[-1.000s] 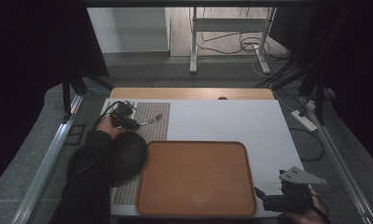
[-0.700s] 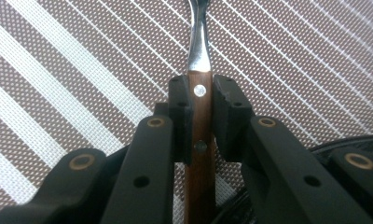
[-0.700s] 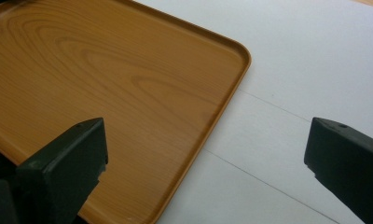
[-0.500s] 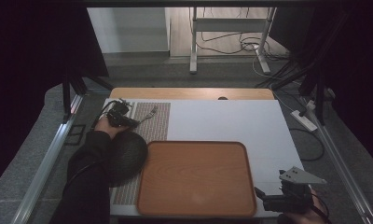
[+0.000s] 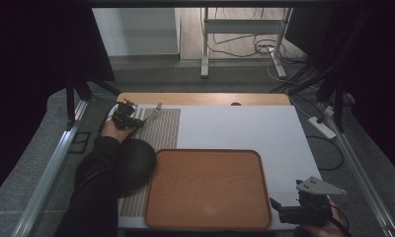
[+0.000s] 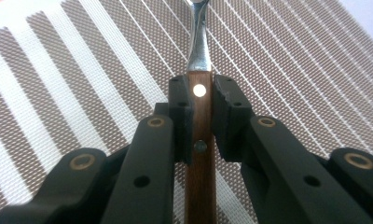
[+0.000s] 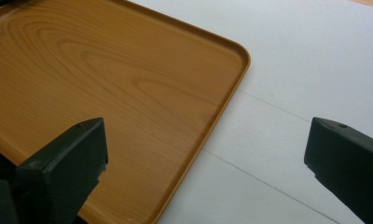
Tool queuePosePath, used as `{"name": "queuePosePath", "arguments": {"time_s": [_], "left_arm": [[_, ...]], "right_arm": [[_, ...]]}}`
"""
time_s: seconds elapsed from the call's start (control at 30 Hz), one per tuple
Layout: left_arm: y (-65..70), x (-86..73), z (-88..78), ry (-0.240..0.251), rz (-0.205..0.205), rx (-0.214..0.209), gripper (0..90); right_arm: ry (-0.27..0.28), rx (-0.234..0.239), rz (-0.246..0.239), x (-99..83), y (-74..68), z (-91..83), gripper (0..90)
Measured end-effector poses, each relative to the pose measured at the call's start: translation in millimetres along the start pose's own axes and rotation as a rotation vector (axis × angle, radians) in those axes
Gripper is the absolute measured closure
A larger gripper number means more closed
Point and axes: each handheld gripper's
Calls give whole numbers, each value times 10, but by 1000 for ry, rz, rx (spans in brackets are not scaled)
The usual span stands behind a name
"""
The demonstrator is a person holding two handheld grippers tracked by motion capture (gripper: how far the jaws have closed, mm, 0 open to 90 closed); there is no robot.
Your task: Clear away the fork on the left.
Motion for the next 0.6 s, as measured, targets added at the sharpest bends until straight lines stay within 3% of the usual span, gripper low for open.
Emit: {"name": "queuePosePath", "arguments": {"time_s": [0.1,0.27,0.43,0.6], "left_arm": [[-18,-2,-91,20,-19,4,779],[-6,0,-238,59,-12,16,779],[63,-6,-316,52,-6,4,779],[236,-18,-377,31,31,4,779]], "right_arm": [[0,-1,0,0,-3,0,0],[-1,-2,0,1,-5,1,0],[1,-4,-1,2,-7,-1,0],[2,-3,0,1,-4,-1,0]]}}
Point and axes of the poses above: each handheld gripper's, and its own axes: z roughly forward along the jaws, x roughly out of its top, y roughly to its right, and after that the axes turned 1 degree about -x, right-handed
